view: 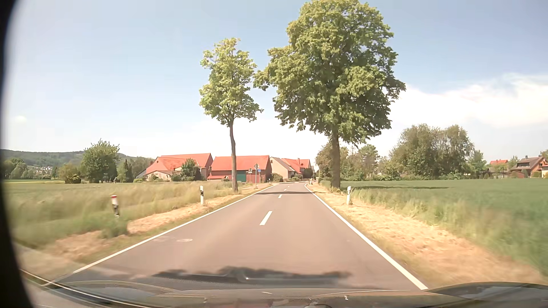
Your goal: Follow the waypoints while adhering to traffic rules and regulations
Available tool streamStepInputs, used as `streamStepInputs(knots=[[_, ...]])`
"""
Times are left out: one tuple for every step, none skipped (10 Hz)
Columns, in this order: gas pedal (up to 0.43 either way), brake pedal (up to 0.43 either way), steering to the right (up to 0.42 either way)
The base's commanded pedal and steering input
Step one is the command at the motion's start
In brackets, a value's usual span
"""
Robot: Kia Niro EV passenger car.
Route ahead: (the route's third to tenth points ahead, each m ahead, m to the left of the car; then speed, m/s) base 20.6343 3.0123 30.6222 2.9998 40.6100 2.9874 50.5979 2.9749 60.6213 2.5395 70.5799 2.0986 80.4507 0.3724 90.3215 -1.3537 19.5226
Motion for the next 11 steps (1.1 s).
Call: streamStepInputs(knots=[[0.0, 0.0, 0.004], [0.0, 0.0, 0.003], [0.0, 0.0, 0.003], [0.0, 0.0, 0.003], [0.0, 0.0, 0.003], [0.0, 0.0, 0.003], [0.0, 0.0, 0.002], [0.0, 0.0, 0.003], [0.0, 0.0, 0.003], [0.0, 0.0, 0.002], [0.0, 0.0, 0.002]])
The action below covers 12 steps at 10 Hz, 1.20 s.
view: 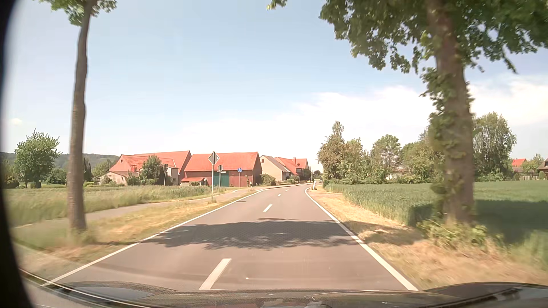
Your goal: Follow the waypoints while adhering to traffic rules and regulations
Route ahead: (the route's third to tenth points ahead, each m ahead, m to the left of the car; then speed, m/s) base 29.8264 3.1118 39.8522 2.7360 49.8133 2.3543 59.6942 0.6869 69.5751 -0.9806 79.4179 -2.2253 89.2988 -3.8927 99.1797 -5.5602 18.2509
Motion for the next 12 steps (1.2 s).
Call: streamStepInputs(knots=[[0.0, 0.0, 0.002], [0.0, 0.0, 0.002], [0.067, 0.0, 0.0], [0.11, 0.0, 0.0], [0.138, 0.0, -0.001], [0.157, 0.0, -0.001], [0.169, 0.0, -0.001], [0.169, 0.0, -0.001], [0.169, 0.0, -0.001], [0.157, 0.0, 0.0], [0.157, 0.0, -0.001], [0.157, 0.0, 0.0]])
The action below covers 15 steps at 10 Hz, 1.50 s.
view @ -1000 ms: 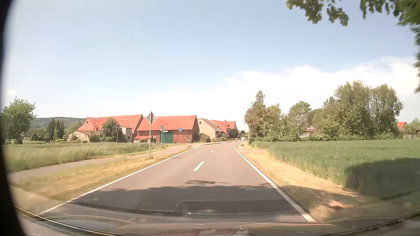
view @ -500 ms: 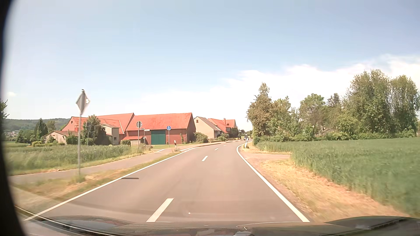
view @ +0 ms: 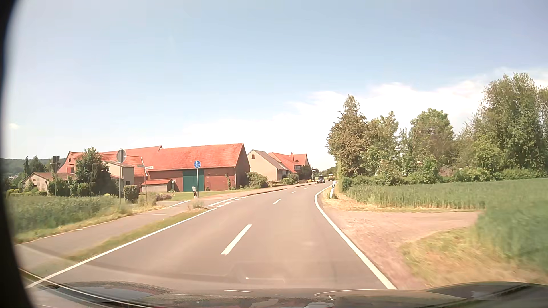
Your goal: Follow the waypoints while adhering to traffic rules and regulations
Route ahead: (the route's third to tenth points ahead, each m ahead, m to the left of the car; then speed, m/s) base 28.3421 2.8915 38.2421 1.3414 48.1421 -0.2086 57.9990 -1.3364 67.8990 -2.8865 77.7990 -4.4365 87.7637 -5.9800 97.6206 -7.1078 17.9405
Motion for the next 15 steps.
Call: streamStepInputs(knots=[[0.157, 0.0, -0.001], [0.157, 0.0, 0.0], [0.157, 0.0, 0.001], [0.157, 0.0, 0.004], [0.157, 0.0, 0.009], [0.157, 0.0, 0.016], [0.177, 0.0, 0.021], [0.177, 0.0, 0.029], [0.197, 0.0, 0.031], [0.197, 0.0, 0.031], [0.197, 0.0, 0.032], [0.197, 0.0, 0.032], [0.197, 0.0, 0.032], [0.197, 0.0, 0.032], [0.197, 0.0, 0.03]])
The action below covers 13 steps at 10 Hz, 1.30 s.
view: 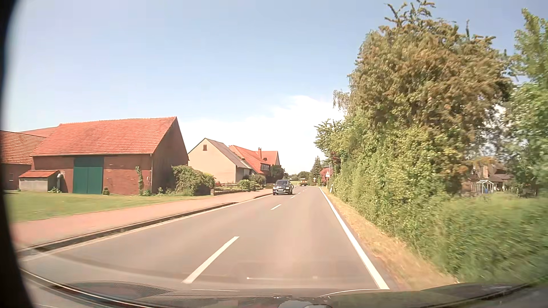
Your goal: Follow the waypoints while adhering to traffic rules and regulations
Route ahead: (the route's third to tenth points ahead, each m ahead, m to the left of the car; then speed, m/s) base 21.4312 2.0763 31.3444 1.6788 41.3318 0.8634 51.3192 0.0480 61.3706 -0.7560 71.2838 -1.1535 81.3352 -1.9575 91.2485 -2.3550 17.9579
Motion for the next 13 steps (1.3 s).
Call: streamStepInputs(knots=[[0.209, 0.0, 0.025], [0.209, 0.0, 0.023], [0.22, 0.0, 0.02], [0.228, 0.0, 0.017], [0.228, 0.0, 0.014], [0.228, 0.0, 0.013], [0.228, 0.0, 0.012], [0.228, 0.0, 0.012], [0.228, 0.0, 0.01], [0.22, 0.0, 0.009], [0.22, 0.0, 0.008], [0.209, 0.0, 0.008], [0.189, 0.0, 0.007]])
